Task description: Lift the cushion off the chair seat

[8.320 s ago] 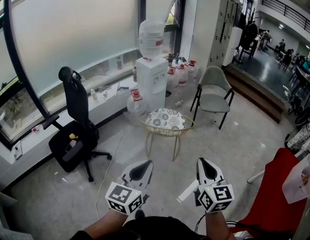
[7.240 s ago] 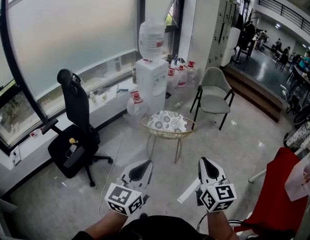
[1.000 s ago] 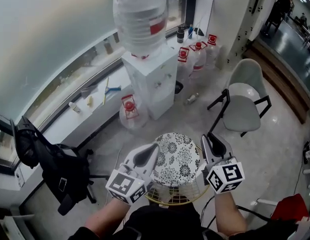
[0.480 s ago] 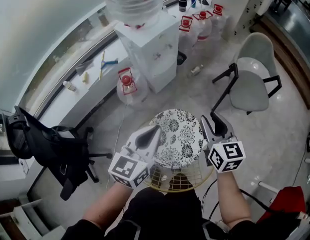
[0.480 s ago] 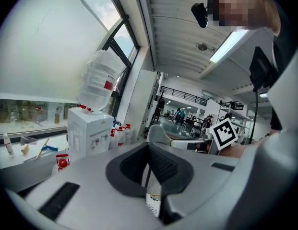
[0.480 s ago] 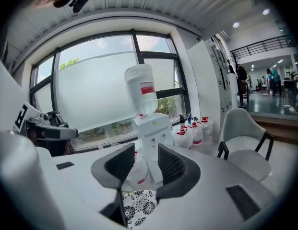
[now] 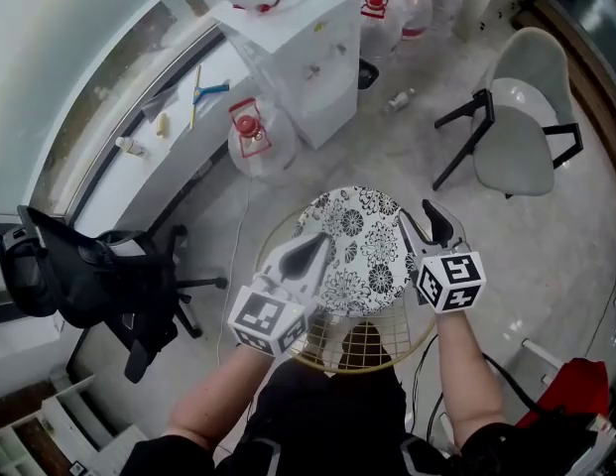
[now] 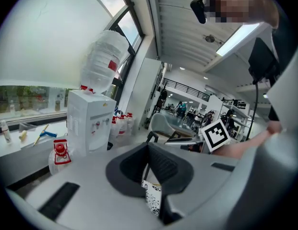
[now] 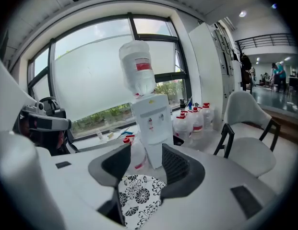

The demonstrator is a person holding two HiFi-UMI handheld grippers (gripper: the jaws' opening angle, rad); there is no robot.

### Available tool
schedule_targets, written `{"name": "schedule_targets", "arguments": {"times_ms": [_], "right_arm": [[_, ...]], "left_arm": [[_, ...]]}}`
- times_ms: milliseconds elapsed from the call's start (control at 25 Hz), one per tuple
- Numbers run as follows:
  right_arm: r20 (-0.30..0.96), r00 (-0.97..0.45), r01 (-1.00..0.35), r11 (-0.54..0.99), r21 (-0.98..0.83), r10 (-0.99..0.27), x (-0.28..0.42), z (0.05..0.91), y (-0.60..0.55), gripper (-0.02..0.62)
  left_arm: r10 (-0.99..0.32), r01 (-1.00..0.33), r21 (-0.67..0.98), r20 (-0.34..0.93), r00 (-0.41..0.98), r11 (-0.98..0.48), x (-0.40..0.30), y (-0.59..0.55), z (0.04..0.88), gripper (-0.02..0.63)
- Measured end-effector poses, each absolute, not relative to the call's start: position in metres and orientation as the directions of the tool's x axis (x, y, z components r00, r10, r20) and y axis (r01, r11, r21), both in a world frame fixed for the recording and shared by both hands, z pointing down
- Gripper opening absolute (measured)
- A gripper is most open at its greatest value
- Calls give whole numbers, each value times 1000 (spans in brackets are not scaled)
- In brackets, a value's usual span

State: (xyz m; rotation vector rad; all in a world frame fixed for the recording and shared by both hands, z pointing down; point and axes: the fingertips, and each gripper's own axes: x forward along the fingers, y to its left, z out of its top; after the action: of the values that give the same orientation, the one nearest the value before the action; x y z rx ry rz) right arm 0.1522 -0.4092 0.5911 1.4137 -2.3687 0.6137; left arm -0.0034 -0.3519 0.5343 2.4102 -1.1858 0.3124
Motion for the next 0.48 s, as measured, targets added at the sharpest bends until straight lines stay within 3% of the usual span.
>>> {"name": "schedule_targets", "arguments": {"times_ms": [480], "right_arm": [[593,-444,-890,409,-204,-672,162,694,-423,216]], "left_arm": [[-682,-830,354,473,557,-432,-4,-371,615,8]]}}
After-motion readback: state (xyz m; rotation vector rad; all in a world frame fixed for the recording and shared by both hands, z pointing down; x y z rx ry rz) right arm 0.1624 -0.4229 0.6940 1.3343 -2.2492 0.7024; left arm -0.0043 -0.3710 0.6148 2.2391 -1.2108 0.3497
